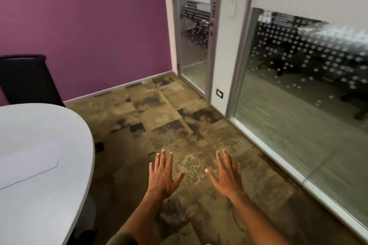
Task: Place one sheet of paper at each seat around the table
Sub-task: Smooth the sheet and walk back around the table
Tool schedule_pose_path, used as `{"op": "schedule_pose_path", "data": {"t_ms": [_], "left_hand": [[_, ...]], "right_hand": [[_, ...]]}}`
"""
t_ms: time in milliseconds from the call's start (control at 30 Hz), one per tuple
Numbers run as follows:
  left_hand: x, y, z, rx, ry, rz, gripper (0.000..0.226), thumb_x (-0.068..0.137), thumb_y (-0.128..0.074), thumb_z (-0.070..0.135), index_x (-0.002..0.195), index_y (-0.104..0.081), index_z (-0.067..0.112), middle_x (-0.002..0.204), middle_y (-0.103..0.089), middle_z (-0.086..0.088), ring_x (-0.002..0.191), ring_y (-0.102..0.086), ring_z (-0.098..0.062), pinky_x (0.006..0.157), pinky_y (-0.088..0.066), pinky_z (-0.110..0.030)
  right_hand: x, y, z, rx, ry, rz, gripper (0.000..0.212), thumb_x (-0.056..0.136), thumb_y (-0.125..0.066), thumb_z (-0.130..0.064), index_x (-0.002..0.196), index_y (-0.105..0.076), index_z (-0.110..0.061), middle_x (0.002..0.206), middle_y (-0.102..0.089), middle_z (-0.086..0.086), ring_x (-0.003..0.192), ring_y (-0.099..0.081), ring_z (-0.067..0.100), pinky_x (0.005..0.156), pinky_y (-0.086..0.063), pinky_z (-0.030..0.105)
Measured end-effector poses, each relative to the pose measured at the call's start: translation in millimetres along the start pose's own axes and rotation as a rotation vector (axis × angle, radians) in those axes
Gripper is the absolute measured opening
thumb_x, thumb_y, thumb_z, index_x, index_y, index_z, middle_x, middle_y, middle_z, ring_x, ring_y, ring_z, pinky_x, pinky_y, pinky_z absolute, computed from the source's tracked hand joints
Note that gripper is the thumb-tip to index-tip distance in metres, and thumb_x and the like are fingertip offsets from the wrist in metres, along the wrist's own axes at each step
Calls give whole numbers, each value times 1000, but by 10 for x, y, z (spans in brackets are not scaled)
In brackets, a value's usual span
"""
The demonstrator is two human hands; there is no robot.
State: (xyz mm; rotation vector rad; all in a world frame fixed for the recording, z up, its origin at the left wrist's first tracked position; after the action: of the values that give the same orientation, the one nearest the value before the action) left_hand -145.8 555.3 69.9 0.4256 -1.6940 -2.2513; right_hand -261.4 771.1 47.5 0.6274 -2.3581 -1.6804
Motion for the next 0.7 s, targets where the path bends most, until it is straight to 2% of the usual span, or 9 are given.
{"op": "schedule_pose_path", "data": {"t_ms": [200,367,700], "left_hand": [[838,340,-300,-46,151,92,96,78,-8,83,155,-4,26,165,5,-6,152,7,-25,121,-9,-53],[1306,525,-924,-59,312,131,94,80,-12,81,155,-5,25,165,6,-7,152,6,-26,121,-9,-53],[2093,713,-2899,-30,598,154,88,84,-13,78,155,-1,27,164,12,-9,151,10,-30,120,-4,-55]], "right_hand": [[1167,158,-661,-30,180,-30,87,88,-31,-73,157,-4,-28,166,4,2,152,-5,28,120,-10,54],[1998,-27,-1360,-56,298,-97,87,88,-31,-74,157,-4,-29,166,5,0,153,-4,26,121,-9,54],[3378,-716,-3413,-142,588,-156,86,88,-30,-74,156,-4,-29,166,3,0,153,-3,24,122,-9,51]]}}
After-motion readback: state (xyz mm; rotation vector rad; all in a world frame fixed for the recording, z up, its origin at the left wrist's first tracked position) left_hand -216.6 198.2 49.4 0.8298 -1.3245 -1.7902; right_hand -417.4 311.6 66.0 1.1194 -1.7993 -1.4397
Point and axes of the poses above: each hand's wrist, its own x-axis towards the middle knuckle, its own y-axis out of the back of the hand, z = x × y, the point moved 10 cm from there along x, towards the middle knuckle
